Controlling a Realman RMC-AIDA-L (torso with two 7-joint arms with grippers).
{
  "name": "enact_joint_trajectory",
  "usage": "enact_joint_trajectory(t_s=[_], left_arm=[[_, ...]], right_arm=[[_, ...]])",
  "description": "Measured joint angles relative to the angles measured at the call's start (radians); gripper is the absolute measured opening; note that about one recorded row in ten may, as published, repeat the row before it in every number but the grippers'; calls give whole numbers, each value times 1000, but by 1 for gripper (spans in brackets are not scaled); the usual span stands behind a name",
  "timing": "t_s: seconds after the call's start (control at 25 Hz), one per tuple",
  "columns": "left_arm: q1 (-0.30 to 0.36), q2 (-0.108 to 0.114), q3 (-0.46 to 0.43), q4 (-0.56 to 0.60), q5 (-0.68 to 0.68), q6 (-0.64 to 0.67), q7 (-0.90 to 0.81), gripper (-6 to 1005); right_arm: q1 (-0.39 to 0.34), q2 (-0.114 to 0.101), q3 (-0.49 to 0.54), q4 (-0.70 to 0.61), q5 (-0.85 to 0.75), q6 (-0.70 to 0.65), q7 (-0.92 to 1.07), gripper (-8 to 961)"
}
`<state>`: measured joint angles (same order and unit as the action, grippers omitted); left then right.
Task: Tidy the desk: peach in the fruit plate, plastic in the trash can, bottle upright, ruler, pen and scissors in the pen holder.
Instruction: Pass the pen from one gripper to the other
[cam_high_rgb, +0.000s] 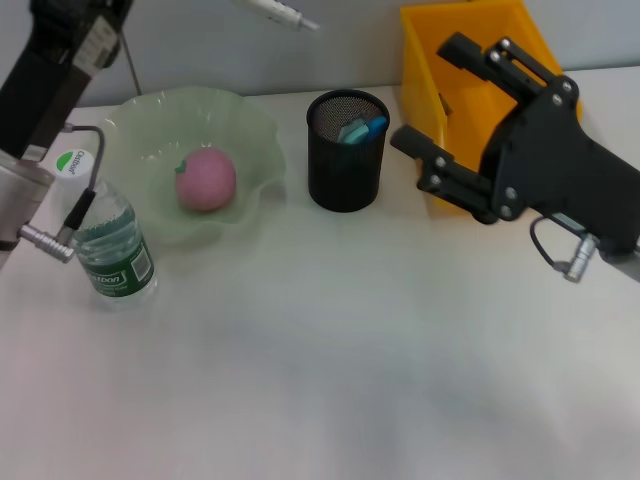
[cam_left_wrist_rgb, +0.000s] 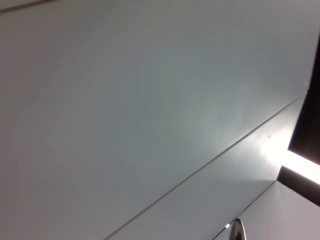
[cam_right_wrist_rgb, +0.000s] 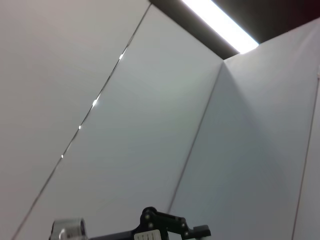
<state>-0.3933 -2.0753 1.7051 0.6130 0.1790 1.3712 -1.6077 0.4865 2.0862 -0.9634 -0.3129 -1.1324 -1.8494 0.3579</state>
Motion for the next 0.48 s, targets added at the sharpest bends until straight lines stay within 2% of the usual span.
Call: enact_joint_trajectory(t_s=[0.2, 0.48], left_arm=[[-3, 2, 6, 7, 2, -19, -10, 161], [3, 4, 18, 22, 21, -23, -16, 165]], right_arm=[[26, 0, -9, -5, 0, 75, -92, 714], [30, 3, -9, 2, 0, 101, -176, 705]])
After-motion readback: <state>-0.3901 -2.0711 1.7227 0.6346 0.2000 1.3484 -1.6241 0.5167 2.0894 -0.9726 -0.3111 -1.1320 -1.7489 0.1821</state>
